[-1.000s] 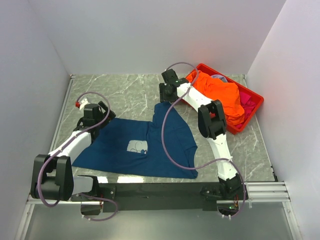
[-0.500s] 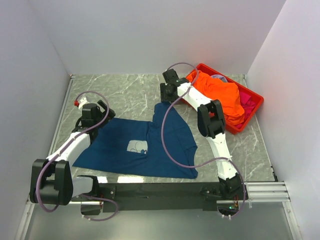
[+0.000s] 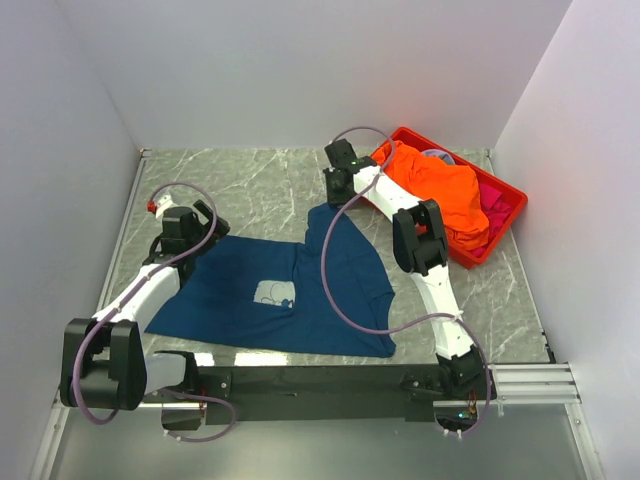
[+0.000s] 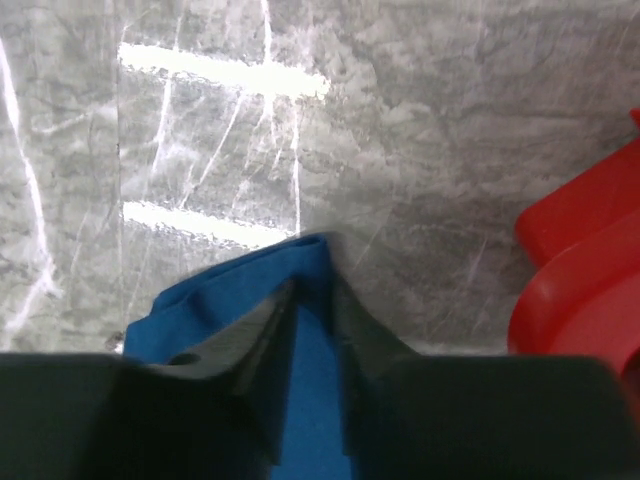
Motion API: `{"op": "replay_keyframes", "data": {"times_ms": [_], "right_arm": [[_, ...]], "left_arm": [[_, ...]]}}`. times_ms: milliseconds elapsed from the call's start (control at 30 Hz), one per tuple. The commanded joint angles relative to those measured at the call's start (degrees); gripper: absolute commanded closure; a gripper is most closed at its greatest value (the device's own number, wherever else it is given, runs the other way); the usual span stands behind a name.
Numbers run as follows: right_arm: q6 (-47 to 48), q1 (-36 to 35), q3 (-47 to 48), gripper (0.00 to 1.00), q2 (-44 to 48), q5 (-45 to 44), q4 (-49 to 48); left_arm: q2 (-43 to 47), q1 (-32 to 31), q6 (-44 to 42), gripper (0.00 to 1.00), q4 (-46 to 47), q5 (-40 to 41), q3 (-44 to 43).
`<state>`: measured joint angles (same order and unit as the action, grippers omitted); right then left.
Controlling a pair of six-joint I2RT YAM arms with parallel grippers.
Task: Fold and stack the t-shirts
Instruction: Fold the tshirt
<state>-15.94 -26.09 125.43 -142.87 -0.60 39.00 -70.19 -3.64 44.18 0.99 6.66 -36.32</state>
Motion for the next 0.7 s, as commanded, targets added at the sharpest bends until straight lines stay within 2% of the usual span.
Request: {"op": "replay_keyframes", "data": {"times_ms": [0, 67, 100, 200, 467, 633, 667], "right_arm": [[0.65, 0.33, 1.31, 0.76, -1.98, 0.07, 1.16], [0.83, 0.25, -0.09, 0.95, -0.84, -0.01, -0.06], [0.91, 0.33, -0.7, 1.0, -0.22, -0.01, -0.68], [0.92, 0.6, -4.65, 1.0, 3.72, -0.36, -2.88], [-0.05, 1.04, -28.46, 1.0, 28.13, -4.32, -13.07], [-0.93, 1.12, -38.83, 1.0, 35.63, -4.67, -14.57], [-1.19, 1.04, -40.33, 1.0, 37.38, -4.76, -14.92]], "left_arm": [[1.2, 0.56, -0.94, 0.01, 1.46, -1.21, 0.37], [1.02, 0.91, -0.94, 0.01, 1.55, -1.47, 0.46], [0.94, 1.09, -0.94, 0.01, 1.73, -1.56, 0.46], [0.67, 1.88, -1.03, 0.01, 1.73, -1.82, 0.63], [0.67, 3.55, -1.21, 0.01, 1.56, -1.21, 0.63], [0.06, 3.46, -1.64, 0.01, -0.02, 2.22, -0.86], [-0.12, 5.03, -1.73, 0.01, -0.29, 2.92, -1.12]]}}
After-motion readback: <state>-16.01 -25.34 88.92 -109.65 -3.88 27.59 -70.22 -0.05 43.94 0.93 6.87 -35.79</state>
